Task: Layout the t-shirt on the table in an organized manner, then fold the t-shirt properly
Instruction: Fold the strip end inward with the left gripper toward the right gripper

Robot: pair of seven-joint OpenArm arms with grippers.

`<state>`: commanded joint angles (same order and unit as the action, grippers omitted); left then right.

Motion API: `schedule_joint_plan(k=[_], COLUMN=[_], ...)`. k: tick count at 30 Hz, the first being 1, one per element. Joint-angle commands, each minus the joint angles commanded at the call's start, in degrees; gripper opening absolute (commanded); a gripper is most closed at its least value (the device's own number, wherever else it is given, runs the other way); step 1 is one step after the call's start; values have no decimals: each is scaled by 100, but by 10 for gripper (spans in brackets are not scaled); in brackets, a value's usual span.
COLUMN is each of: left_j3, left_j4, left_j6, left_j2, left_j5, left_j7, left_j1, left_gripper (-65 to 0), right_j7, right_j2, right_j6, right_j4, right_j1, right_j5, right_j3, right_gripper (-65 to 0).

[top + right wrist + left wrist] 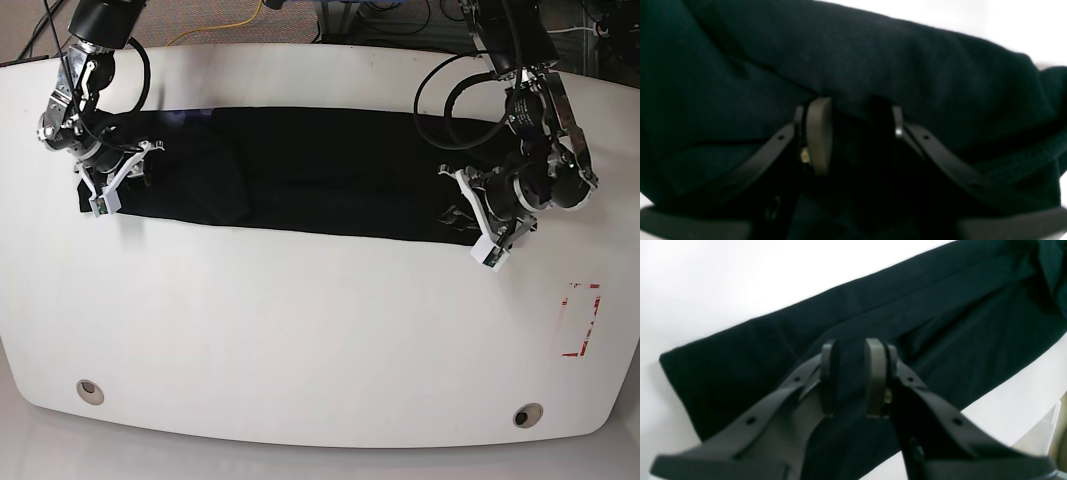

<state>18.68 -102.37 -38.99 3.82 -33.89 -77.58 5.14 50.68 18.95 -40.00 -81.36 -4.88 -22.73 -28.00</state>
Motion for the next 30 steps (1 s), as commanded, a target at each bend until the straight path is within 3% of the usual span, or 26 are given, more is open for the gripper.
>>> schedule_joint_plan(k=[4,6,16,23,30], left_j3=[396,721,1925,2004,1987], left_j4=[9,53,1618,2462,2884], left_j6=[-35,-44,-44,-53,-53], left_j2=[132,141,237,396,475], left_j5=[0,9,18,0,-9], left_j7=[0,9,44,352,369], left_j1=[0,18,492,545,369], left_gripper=[-300,-260,-258,-258,-256], right_j7=[0,0,0,0,0], right_j2=[0,0,0,-9,-9], right_j6=[0,0,0,0,0], right_j4=[0,0,0,0,0], right_j1=[0,0,-9,-18,-26], right_j5=[-18,-18,-35,-35,-35], right_j3=[0,0,0,0,0], right_gripper=[-426,-426,-426,-426,-426])
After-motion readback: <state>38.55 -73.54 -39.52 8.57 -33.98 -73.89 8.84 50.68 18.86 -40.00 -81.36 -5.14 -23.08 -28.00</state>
